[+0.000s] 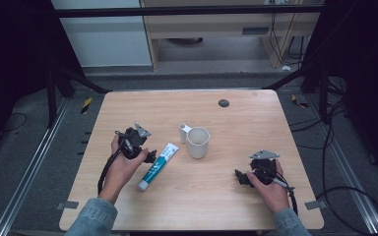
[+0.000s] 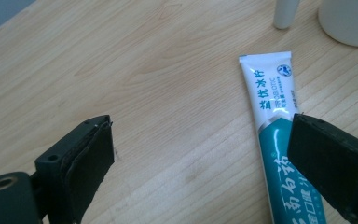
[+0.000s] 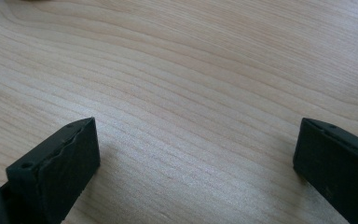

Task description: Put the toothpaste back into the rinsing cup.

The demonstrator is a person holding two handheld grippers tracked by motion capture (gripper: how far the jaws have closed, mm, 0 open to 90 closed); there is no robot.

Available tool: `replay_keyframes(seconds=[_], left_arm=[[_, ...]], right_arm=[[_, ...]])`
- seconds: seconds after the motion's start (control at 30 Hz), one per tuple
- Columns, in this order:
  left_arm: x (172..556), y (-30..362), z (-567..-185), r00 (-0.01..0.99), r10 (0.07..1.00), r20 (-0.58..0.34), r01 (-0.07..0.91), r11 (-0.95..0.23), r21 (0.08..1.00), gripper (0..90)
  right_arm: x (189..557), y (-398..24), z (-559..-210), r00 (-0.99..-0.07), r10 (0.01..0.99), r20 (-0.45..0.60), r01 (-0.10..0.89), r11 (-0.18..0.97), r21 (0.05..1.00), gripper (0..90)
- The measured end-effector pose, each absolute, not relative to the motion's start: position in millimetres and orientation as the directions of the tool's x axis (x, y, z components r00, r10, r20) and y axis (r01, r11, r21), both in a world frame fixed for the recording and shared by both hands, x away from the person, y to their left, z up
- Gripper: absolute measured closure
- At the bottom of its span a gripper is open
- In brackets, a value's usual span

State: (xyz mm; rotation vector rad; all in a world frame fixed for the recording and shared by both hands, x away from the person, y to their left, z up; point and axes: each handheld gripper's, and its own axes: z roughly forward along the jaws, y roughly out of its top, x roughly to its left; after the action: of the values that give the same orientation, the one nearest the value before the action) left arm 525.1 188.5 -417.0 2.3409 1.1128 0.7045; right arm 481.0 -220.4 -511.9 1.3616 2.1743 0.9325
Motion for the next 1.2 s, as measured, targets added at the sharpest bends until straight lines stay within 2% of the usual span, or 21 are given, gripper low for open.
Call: replay_keyframes(seconds=[0.13,0.37,0.73,0.97,1.2], left_arm=[[528.4,177.8,-413.7,0.579,0.786,0.214,0.547,-0.57,0.613,6.3],[527.6,151.8,-412.6,0.631,0.733,0.256,0.517,-0.643,0.565,8.1],[532.7,135.3,-414.3,0.661,0.717,0.22,0.536,-0.657,0.53,7.6],[535.7,127.3,-416.7,0.669,0.708,0.226,0.56,-0.68,0.473,10.7],[540.1,125.5,-424.8,0.665,0.723,0.188,0.612,-0.672,0.418,11.7]], right_arm=[[481.4,-220.4,-511.9,-0.44,0.898,0.007,0.624,0.3,0.721,0.6],[481.3,-220.5,-511.8,-0.438,0.899,0.009,0.626,0.297,0.721,0.8],[481.5,-220.6,-511.9,-0.437,0.899,0.008,0.626,0.298,0.721,0.7],[481.6,-220.6,-511.9,-0.437,0.899,0.009,0.626,0.297,0.721,0.7],[481.5,-220.5,-511.9,-0.437,0.899,0.009,0.626,0.297,0.721,0.7]])
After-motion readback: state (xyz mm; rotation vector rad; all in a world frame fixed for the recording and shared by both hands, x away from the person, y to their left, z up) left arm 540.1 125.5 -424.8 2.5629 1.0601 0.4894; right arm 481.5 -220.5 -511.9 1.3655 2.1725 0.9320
